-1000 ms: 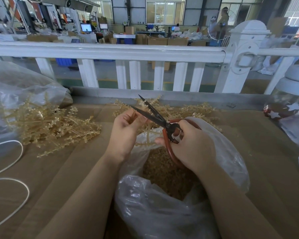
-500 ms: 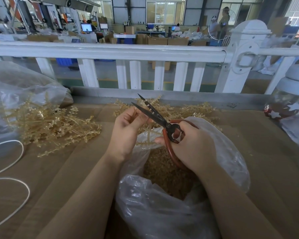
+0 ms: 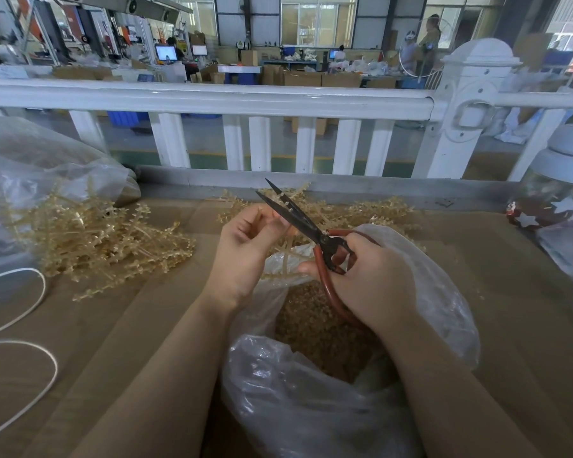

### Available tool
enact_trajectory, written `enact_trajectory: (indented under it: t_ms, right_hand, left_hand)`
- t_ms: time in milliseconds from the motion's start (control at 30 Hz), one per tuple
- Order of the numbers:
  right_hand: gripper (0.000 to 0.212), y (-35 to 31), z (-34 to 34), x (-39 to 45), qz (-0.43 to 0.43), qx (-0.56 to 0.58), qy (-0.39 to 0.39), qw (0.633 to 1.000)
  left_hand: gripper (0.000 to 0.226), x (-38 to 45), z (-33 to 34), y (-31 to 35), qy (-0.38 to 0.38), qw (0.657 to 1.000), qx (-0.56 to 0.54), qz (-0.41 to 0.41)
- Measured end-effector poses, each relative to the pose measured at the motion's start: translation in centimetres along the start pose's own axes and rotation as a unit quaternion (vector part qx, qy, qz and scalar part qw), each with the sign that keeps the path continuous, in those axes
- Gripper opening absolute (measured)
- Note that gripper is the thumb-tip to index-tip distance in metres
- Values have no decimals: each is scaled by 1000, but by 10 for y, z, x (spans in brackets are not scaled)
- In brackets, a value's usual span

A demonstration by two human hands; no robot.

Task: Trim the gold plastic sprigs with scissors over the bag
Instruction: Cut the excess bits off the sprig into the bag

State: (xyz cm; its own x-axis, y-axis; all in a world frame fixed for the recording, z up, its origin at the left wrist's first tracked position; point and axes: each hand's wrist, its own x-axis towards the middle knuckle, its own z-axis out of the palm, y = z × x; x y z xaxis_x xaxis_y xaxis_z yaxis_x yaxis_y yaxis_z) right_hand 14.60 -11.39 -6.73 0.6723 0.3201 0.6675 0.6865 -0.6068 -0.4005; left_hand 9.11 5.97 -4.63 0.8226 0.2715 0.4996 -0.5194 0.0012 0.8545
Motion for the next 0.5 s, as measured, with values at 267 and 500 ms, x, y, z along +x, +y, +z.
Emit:
enact_trajectory:
  t_ms: [267,500]
  right_hand:
    - [62,0,0,1,0,1,-21,1000]
    - [59,0,1,1,10,20,-30,999]
  left_hand:
    - [8,1,1,3,42,999,0,20]
    - [10,1,1,-2,61,998,15,15]
